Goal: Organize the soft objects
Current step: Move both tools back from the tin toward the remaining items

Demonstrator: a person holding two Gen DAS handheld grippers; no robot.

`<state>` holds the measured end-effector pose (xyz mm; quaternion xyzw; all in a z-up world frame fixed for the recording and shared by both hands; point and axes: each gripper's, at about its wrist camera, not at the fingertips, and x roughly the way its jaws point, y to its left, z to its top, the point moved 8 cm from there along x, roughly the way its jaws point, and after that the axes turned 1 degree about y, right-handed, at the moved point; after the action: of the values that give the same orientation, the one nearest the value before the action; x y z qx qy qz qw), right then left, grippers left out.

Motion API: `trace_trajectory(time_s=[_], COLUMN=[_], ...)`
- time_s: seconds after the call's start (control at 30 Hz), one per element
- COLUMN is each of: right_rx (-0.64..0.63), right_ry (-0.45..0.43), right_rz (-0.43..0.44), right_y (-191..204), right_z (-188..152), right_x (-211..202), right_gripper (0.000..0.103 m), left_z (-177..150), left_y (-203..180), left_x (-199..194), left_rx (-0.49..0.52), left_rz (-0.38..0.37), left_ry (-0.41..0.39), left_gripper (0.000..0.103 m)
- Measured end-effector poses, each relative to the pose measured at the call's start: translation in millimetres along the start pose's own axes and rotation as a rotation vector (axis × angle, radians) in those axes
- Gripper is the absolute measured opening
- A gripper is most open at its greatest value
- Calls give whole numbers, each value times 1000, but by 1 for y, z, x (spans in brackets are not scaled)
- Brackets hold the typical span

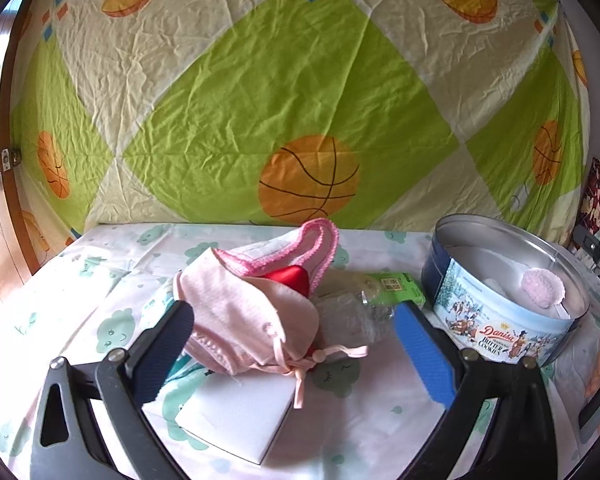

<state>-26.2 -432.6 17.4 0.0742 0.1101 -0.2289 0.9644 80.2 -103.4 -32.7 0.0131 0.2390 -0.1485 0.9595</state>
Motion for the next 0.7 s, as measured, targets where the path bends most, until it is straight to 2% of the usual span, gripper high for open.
trace_trajectory(time_s=[0.33, 0.47, 0.7], right_rx=[-4, -3, -52], right_ry=[44, 115, 225], right_rz=[69, 150, 284], right_y=[38, 69, 141], right_z=[-14, -29, -56], right_x=[-14, -16, -22], right_gripper=[83, 83, 83], left_z=[-5, -2, 0], left_y=[30, 64, 133], left_x=[-3, -4, -2], left_rx=[-7, -30, -161], left_rz=[22, 86, 184], left_ry=[28, 14, 15], left_gripper=[102, 102, 102])
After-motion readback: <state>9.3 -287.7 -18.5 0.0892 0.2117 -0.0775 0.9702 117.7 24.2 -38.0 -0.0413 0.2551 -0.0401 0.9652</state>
